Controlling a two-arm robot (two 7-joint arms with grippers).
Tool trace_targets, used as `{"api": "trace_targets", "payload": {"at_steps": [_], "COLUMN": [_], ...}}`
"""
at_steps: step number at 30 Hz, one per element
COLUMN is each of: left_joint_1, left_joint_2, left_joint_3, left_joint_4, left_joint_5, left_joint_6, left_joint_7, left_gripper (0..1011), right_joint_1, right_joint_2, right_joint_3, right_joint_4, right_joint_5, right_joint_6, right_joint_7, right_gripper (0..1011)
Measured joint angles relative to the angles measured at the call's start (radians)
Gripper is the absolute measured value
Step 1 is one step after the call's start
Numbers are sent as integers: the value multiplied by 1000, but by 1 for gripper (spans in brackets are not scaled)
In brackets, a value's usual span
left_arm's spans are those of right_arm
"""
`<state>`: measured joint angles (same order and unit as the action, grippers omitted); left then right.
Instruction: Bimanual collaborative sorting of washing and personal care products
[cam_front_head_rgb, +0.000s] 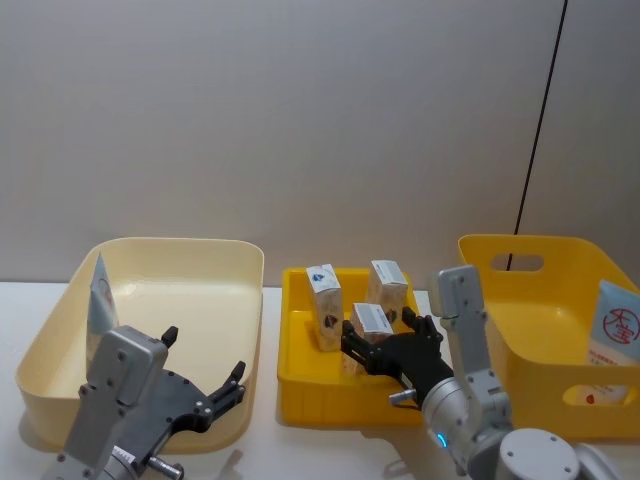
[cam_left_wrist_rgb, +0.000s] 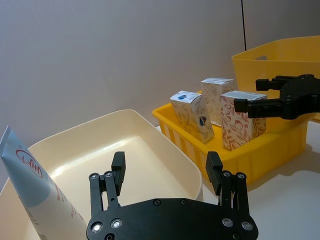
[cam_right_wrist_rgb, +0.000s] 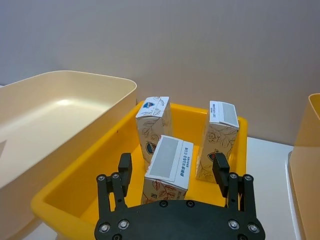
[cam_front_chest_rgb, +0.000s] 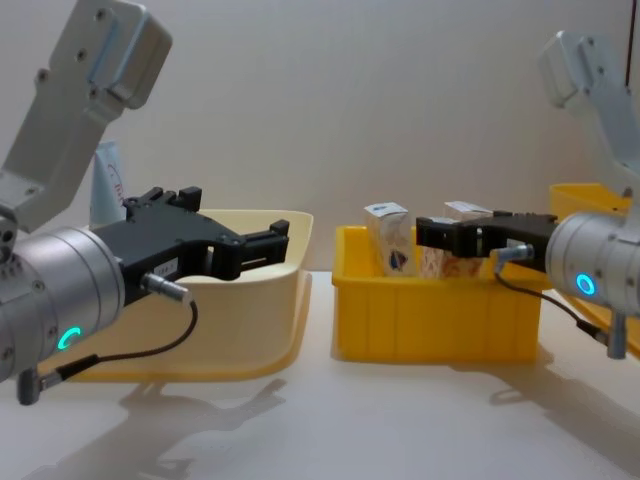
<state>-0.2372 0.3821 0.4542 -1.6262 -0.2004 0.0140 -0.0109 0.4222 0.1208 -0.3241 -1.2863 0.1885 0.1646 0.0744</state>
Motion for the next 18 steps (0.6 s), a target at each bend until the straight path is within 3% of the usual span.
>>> {"api": "trace_targets", "payload": {"at_steps": [4,9,18], "left_joint_1": [0,0,0], "left_joint_2": [0,0,0], "left_joint_3": [0,0,0], "left_joint_4": [0,0,0], "left_joint_5": [0,0,0], "left_joint_6": [0,0,0], "left_joint_7": [0,0,0], "left_gripper": [1003,1003,1003], "right_joint_1": [8,16,25], "right_joint_2": [-10,-20,-29], "right_joint_3": [0,-1,-1], "right_joint_4": [15,31,46], "right_joint_5": [-2,-5,-7], "right_joint_6": [4,10,14], "right_joint_7": [-5,-10,-16], "right_gripper": [994,908,614]}}
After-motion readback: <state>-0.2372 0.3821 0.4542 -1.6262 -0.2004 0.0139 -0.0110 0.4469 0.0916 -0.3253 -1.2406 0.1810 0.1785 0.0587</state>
